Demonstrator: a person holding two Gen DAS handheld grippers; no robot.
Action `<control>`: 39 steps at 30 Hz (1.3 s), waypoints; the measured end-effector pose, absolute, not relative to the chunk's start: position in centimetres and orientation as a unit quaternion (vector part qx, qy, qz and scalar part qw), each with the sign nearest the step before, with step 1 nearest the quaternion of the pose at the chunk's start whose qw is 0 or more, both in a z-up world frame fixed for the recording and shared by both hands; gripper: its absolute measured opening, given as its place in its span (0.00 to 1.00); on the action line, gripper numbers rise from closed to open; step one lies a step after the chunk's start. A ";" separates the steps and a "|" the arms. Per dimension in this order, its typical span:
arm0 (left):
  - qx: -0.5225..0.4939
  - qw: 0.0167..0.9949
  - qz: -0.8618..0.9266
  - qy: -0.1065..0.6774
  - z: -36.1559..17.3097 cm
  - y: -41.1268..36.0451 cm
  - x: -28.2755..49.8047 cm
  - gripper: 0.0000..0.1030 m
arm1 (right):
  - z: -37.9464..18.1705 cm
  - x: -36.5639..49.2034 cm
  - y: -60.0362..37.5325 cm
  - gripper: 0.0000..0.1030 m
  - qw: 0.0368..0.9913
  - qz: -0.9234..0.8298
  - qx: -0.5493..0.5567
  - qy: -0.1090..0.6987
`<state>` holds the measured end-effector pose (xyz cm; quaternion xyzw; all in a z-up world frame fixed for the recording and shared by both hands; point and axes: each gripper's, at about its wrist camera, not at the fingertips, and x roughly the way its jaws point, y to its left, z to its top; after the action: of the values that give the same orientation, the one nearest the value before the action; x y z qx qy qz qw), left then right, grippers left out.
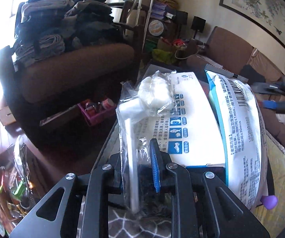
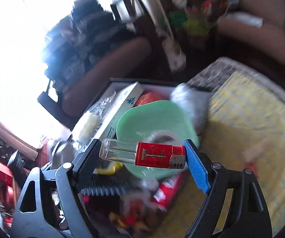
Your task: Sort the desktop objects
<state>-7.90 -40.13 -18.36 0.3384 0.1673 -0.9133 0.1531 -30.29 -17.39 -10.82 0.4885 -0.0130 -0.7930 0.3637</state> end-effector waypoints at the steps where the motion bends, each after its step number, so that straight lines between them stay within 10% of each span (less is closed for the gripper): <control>1: 0.338 0.153 -0.913 0.169 -18.4 -40.2 -7.8 0.18 | -11.5 -30.8 -18.3 0.79 0.354 -0.792 0.497 -0.005; 9: 0.339 0.149 -0.913 0.170 -18.1 -40.5 -7.5 0.23 | -15.4 -31.8 -20.6 0.83 0.324 -0.788 0.521 0.049; 17: 0.319 0.140 -0.924 0.159 -14.2 -38.8 -6.0 0.80 | -11.5 -29.0 -10.6 0.98 0.392 -0.802 0.449 -0.041; 23: 0.279 0.089 -0.928 0.232 -9.5 -37.0 -3.4 0.84 | -14.7 -31.1 0.6 1.00 0.245 -0.861 0.446 0.003; 39: 0.315 0.086 -0.941 0.095 -7.0 -23.8 -5.7 0.88 | -26.0 -31.5 -0.6 0.33 0.197 -0.855 0.459 0.137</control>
<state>-5.74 -23.80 -6.99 0.3146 0.0953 -0.9405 0.0856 -31.49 -0.58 -25.99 0.4593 0.1366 -0.8554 0.1967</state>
